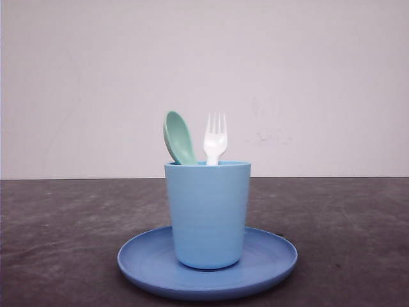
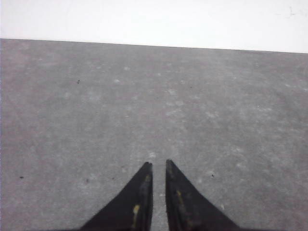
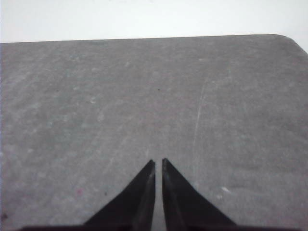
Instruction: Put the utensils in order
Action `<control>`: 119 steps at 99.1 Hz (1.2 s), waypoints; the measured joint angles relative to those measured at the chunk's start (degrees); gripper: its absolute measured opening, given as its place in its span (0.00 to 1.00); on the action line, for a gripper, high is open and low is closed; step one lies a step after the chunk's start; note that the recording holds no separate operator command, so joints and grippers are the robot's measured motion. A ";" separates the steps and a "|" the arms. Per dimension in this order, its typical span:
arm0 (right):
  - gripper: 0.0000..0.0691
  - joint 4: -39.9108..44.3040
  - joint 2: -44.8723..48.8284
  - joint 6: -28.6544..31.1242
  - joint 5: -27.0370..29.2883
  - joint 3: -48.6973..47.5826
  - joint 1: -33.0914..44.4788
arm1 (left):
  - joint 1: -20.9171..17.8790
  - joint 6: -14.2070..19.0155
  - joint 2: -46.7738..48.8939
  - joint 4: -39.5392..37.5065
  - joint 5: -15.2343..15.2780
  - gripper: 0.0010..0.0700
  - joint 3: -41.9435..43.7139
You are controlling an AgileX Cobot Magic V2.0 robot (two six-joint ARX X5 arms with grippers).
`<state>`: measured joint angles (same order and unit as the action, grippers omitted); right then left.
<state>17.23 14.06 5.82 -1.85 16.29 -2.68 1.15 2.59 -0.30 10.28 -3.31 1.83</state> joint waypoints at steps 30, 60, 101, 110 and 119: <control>0.04 0.04 -10.97 -0.04 0.35 -8.74 0.00 | 0.00 0.00 0.00 0.00 -0.02 0.02 0.00; 0.04 -5.53 -13.64 0.00 0.22 -14.62 0.00 | 0.00 0.00 0.00 0.00 -0.02 0.02 0.00; 0.04 -7.63 -13.86 -0.92 0.35 -15.32 0.00 | 0.00 0.00 0.00 0.02 -0.02 0.02 0.00; 0.04 -7.63 -13.86 -0.94 0.35 -15.32 0.00 | 0.00 0.00 0.00 0.02 0.00 0.02 0.00; 0.04 -7.63 -13.86 -0.94 0.35 -15.32 0.00 | 0.00 0.00 0.00 0.02 -0.02 0.02 0.00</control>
<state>9.61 0.21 4.89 -1.50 0.97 -2.68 1.15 2.59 -0.30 10.31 -3.33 1.83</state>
